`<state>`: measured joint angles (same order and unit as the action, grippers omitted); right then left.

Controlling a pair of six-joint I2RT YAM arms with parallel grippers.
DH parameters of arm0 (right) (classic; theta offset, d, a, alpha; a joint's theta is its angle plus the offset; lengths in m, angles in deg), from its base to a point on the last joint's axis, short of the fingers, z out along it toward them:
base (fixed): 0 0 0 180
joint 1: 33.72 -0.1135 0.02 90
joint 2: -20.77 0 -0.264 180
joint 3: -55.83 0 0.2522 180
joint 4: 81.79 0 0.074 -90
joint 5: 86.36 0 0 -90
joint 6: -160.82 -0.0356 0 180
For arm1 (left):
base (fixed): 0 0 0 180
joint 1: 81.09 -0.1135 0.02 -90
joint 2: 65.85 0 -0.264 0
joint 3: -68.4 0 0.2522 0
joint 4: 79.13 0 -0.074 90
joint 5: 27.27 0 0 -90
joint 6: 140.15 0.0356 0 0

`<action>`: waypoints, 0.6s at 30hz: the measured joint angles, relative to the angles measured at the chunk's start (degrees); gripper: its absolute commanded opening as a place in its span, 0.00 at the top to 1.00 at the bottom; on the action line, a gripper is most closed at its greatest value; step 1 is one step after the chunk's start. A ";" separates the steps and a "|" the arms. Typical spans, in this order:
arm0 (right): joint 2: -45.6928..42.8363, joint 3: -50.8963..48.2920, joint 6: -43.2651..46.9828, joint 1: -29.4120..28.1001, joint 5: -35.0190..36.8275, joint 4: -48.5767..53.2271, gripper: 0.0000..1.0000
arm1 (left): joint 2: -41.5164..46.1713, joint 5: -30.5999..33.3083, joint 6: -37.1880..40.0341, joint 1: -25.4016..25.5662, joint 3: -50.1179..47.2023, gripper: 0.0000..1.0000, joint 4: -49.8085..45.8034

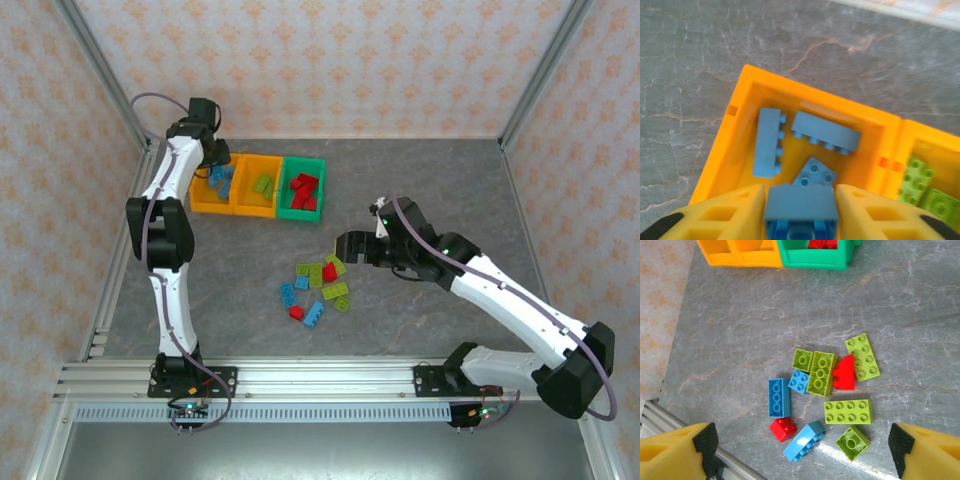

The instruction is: Sort the legos into containers by color

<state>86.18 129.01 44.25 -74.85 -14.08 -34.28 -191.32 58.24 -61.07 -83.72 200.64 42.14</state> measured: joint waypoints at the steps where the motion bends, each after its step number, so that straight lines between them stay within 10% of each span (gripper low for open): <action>1: 0.20 -0.28 -0.50 0.00 0.72 0.00 0.10 | 3.13 -1.16 -0.59 0.02 -3.28 0.50 1.05; 10: 5.55 -0.46 -2.43 -0.31 2.84 -1.01 0.10 | 38.45 -6.97 -4.68 1.51 -27.19 0.46 6.43; 18: 15.65 0.79 -1.62 -2.05 4.02 -1.77 0.19 | 67.21 -14.36 -0.09 16.87 -45.31 0.42 6.40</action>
<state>101.83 129.80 42.63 -76.90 -10.05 -36.05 -124.11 43.88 -61.15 -66.85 155.33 48.54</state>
